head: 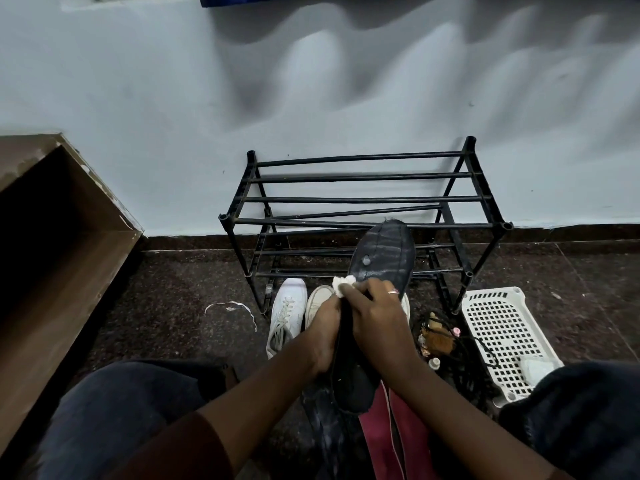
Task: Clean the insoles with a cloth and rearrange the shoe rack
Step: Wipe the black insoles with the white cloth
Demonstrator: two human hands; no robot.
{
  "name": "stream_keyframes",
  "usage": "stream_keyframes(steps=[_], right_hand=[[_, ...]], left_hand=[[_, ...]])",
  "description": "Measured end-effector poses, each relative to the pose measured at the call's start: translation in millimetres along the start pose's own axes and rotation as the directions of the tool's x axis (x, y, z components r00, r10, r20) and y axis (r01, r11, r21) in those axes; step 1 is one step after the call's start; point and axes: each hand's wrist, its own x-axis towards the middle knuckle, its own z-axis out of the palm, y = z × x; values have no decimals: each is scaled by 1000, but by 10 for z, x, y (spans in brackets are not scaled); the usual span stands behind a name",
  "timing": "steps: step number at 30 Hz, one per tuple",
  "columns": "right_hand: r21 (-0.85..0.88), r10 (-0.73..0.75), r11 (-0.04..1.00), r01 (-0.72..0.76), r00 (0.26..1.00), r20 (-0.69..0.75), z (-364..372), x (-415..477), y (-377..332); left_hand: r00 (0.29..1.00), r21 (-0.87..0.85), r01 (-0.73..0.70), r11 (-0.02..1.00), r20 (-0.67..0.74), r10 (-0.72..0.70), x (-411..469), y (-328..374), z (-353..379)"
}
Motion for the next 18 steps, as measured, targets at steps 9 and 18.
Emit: stream_keyframes(steps=[9,18], right_hand=[[-26,22,999,-24,997,-70,-53,84,35],[-52,-64,997,65,998,9,12,-64,-101]], left_hand=[[998,-60,17,998,63,-13,2,-62,-67],[991,-134,-32,991,128,49,38,18,-185]])
